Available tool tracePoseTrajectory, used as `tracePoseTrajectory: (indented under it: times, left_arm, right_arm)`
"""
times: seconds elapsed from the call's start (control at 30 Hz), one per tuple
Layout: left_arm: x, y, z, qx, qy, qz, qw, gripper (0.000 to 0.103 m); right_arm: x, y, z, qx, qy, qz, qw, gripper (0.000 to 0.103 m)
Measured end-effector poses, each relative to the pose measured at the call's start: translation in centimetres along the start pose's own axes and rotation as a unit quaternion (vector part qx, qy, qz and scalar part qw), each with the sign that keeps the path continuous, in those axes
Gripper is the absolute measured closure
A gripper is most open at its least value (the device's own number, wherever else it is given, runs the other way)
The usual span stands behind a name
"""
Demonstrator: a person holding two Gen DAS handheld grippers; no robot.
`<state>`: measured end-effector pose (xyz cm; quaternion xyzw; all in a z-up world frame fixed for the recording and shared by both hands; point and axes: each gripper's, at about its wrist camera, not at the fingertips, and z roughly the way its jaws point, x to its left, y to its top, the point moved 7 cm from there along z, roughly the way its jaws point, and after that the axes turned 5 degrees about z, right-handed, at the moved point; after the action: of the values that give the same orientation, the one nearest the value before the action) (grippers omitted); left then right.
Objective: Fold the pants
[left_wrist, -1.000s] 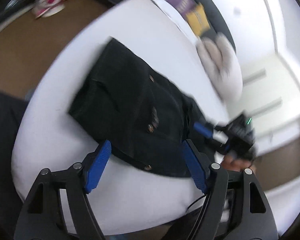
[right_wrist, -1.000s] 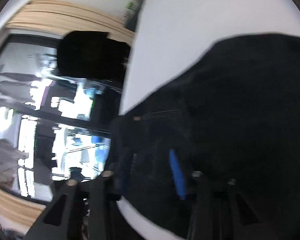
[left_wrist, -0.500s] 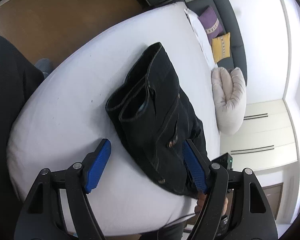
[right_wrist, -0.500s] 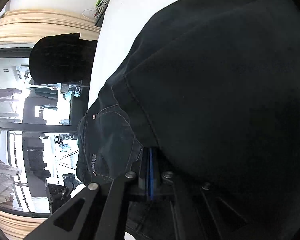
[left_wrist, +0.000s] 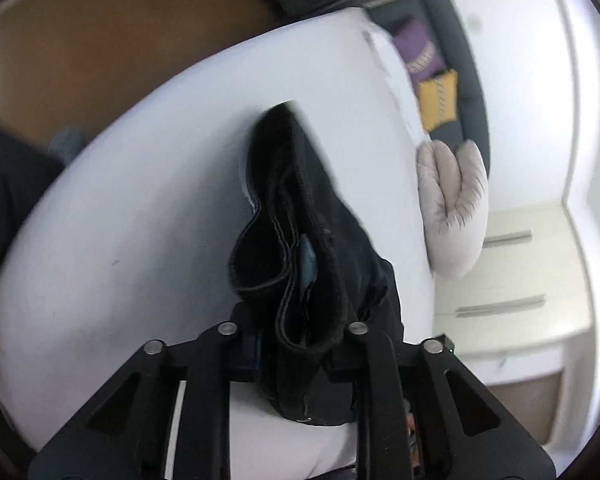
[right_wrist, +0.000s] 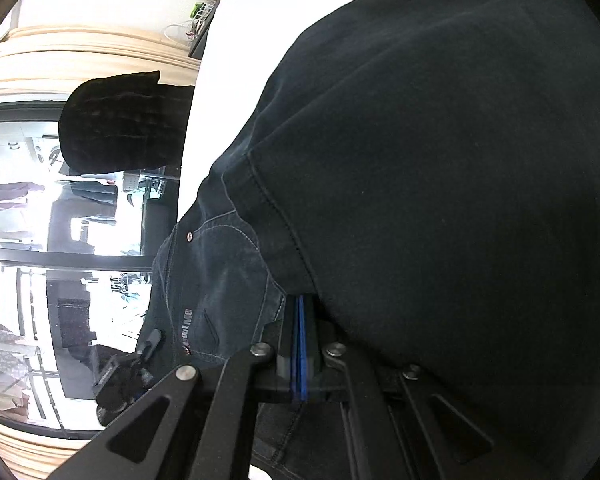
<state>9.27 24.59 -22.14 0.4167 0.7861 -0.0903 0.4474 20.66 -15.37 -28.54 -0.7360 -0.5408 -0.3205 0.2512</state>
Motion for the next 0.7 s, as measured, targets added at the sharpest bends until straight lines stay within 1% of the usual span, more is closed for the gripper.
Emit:
tracePoseTrajectory:
  times: [0.1,0.13,0.17,0.2,0.23,0.3,0.33,0.37,0.4,0.43,0.47,0.5,0.53,0.57,0.6,0.63,0.67,0.7]
  left_arm:
    - [-4.2,0.9,-1.2,-0.019,0.008,0.072,0.9972,0.087]
    - [-5.9,1.0,-1.5,-0.024,0.01,0.104,0.9943,0.088]
    - [-8.3,1.0,-1.2,-0.028,0.015,0.149,0.9884,0.088]
    - [-10.0,0.9,-1.0,-0.029,0.017,0.174,0.9841,0.088]
    - [-12.7,0.4,-0.2,-0.028,0.022,0.224,0.974,0.087]
    - [-17.0,-1.0,1.8,-0.02,0.023,0.291,0.9564,0.087]
    - [-19.6,-2.6,3.5,-0.012,0.023,0.338,0.9407,0.087]
    - [-21.0,-3.9,4.6,-0.003,0.023,0.367,0.9301,0.087]
    - [-22.5,-6.0,6.5,0.013,0.026,0.405,0.9139,0.087]
    - [-23.3,-7.9,8.2,0.028,0.031,0.437,0.8984,0.087]
    - [-23.8,-10.0,10.0,0.044,0.037,0.467,0.8824,0.087]
    - [-23.9,-11.7,11.7,0.06,0.043,0.489,0.8693,0.087]
    - [-23.7,-13.2,13.2,0.078,0.049,0.501,0.8603,0.087]
    - [-23.2,-14.8,15.0,0.1,0.057,0.511,0.8518,0.087]
    - [-22.9,-15.9,16.3,0.115,0.063,0.518,0.8454,0.087]
    - [-22.6,-16.7,16.8,0.121,0.068,0.526,0.8393,0.087]
    - [-22.6,-17.4,17.4,0.124,0.076,0.544,0.8266,0.087]
    - [-22.7,-17.7,17.6,0.121,0.08,0.555,0.819,0.087]
  right_arm:
    - [0.2,-0.2,0.0,0.0,-0.005,-0.001,1.0,0.103]
    - [0.2,-0.2,0.0,0.0,-0.008,-0.003,1.0,0.103]
    - [0.2,-0.3,0.0,-0.001,-0.01,-0.006,1.0,0.103]
    - [0.2,-0.3,0.0,-0.002,-0.011,-0.008,1.0,0.103]
    - [0.2,-0.3,-0.1,-0.003,-0.01,-0.009,1.0,0.103]
    - [0.3,-0.3,-0.5,-0.002,0.001,-0.008,1.0,0.103]
    - [0.5,-0.2,-1.1,-0.005,0.007,-0.008,1.0,0.099]
    - [0.7,0.2,-2.3,-0.021,0.01,-0.01,1.0,0.09]
    - [1.0,0.7,-4.2,-0.046,0.031,-0.013,0.998,0.069]
    - [1.1,1.2,-5.9,-0.066,0.055,-0.011,0.996,0.05]
    - [1.0,1.7,-8.0,-0.086,0.078,-0.007,0.993,0.041]
    - [0.7,2.2,-9.6,-0.098,0.092,-0.004,0.991,0.029]
    - [0.4,2.6,-10.8,-0.102,0.106,-0.001,0.989,0.024]
    - [0.0,2.9,-11.6,-0.097,0.124,0.003,0.988,0.023]
    - [-0.5,2.9,-11.9,-0.088,0.135,0.006,0.987,0.022]
    - [-0.9,2.9,-11.9,-0.079,0.137,0.006,0.987,0.019]
    - [-1.5,2.7,-11.6,-0.068,0.13,0.004,0.989,0.018]
    - [-2.1,2.4,-11.1,-0.059,0.119,0.005,0.991,0.018]
